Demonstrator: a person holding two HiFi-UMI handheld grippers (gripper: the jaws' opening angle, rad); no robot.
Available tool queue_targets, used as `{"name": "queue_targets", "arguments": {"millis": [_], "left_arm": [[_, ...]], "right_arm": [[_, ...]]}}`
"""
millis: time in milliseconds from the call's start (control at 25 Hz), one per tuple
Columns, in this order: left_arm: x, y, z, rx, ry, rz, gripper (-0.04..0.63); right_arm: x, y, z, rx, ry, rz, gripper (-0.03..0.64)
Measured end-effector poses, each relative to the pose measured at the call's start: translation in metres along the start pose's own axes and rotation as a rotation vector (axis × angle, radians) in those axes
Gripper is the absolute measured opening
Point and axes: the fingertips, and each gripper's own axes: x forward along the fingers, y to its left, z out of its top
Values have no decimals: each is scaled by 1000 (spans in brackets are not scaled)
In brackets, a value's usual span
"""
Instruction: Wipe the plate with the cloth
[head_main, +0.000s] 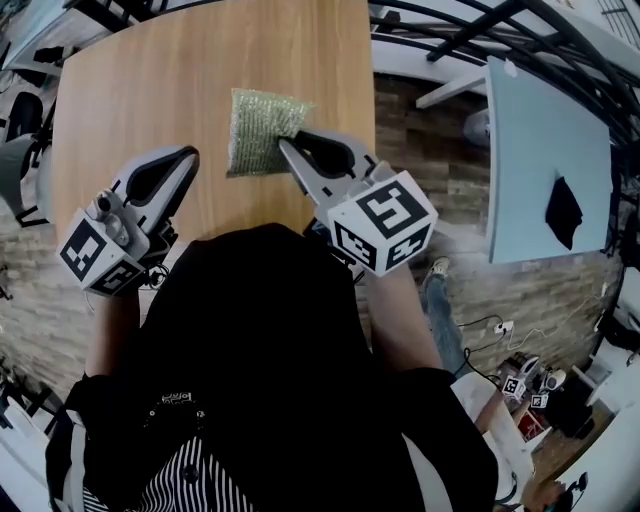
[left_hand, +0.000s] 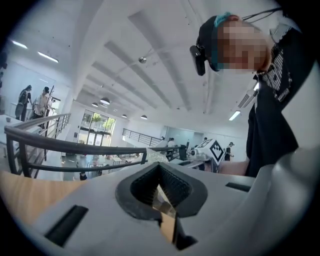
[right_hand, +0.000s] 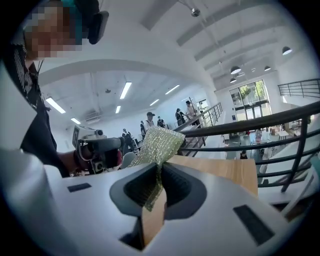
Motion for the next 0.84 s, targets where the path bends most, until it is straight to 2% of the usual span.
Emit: {"name": "queue_targets", "arguments": {"millis": [160,440,640,840], "left_arm": [[-28,-17,24,-5,-42,-8,-6],[44,-2,20,-33,3,-35,-6],[41,-10,13,-38,2,-42,-6],[13,-15,-1,-42,-10,-31,-6]], "right_arm": [[-3,42,20,8,-58,31,41],[-11,-19,28,14,-59,16,41],[-12,-14,21,-3,-46,11,41],[-7,7,6,-15,-48,9,40]]}}
